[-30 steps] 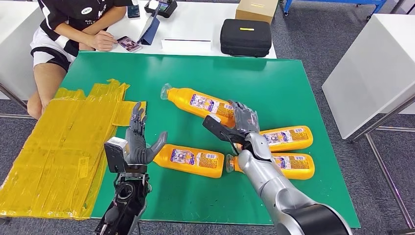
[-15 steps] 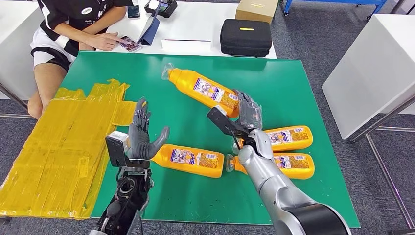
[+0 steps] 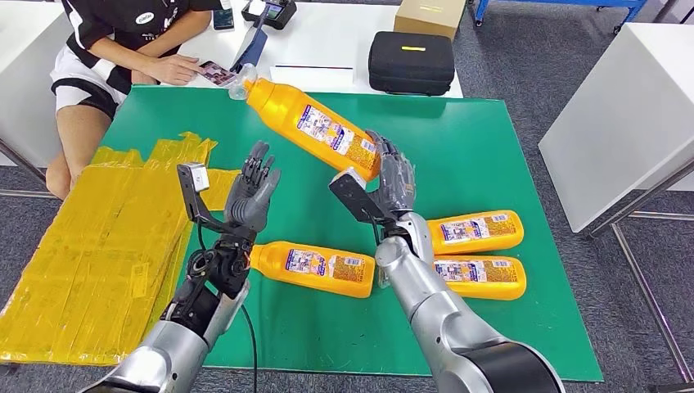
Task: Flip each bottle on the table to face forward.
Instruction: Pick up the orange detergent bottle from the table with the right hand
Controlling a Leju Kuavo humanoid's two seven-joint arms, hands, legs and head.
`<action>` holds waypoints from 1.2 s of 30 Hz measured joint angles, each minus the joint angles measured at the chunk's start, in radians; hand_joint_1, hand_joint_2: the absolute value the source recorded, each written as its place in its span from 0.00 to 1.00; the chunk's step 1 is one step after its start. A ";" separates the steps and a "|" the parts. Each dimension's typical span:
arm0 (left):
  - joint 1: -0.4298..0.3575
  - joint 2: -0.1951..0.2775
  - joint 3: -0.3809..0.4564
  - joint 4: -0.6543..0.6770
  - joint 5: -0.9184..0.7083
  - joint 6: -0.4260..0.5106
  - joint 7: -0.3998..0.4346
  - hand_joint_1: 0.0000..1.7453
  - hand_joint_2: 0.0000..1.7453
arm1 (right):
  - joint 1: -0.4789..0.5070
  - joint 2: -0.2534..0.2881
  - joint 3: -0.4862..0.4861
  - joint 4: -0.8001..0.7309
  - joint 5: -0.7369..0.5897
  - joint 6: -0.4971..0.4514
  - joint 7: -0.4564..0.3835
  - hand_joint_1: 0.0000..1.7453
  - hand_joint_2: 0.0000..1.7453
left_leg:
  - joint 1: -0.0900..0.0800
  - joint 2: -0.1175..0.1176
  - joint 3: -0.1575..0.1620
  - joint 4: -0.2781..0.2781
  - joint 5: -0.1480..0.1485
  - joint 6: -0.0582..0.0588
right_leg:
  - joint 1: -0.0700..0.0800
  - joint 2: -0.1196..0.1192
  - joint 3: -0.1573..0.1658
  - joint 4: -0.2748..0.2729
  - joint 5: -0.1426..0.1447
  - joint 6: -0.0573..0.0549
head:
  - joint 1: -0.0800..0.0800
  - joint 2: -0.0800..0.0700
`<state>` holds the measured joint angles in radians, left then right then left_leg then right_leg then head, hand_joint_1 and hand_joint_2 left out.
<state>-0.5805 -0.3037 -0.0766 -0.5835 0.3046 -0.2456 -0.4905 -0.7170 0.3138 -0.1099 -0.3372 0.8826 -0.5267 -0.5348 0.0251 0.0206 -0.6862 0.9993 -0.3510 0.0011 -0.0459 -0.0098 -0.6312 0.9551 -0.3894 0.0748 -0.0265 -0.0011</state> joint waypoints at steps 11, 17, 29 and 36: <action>-0.074 -0.001 0.023 0.051 0.018 -0.035 0.008 0.00 1.00 | 0.001 0.030 0.006 -0.005 -0.011 0.021 -0.008 1.00 1.00 | 0.000 0.000 0.000 0.000 0.000 0.000 | 0.000 0.000 0.000 0.000 0.000 0.000 | 0.000 0.000; -0.086 -0.010 0.021 0.051 -0.012 -0.011 -0.014 0.00 1.00 | 0.003 0.035 0.027 -0.005 -0.006 0.036 0.027 1.00 1.00 | 0.000 0.000 0.000 0.000 0.000 0.000 | 0.000 0.000 0.000 0.000 0.000 0.000 | 0.000 0.000; -0.089 -0.020 0.014 0.051 -0.024 -0.015 -0.041 0.00 1.00 | 0.013 0.040 0.108 -0.005 -0.034 0.224 0.100 1.00 1.00 | 0.000 0.000 0.000 0.000 0.000 0.000 | 0.000 0.000 0.000 0.000 0.000 0.000 | 0.000 0.000; -0.087 -0.020 0.017 0.051 -0.015 -0.014 -0.052 0.00 1.00 | 0.021 0.040 0.237 -0.021 -0.158 0.370 0.069 1.00 1.00 | 0.000 0.000 0.000 0.000 0.000 0.000 | 0.000 0.000 0.000 0.000 0.000 0.000 | 0.000 0.000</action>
<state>-0.6677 -0.3233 -0.0594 -0.5326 0.2893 -0.2599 -0.5424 -0.6961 0.3542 0.1270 -0.3586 0.7244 -0.1564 -0.4656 0.0251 0.0209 -0.6865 0.9993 -0.3511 0.0010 -0.0460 -0.0096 -0.6316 0.9551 -0.3895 0.0747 -0.0264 -0.0011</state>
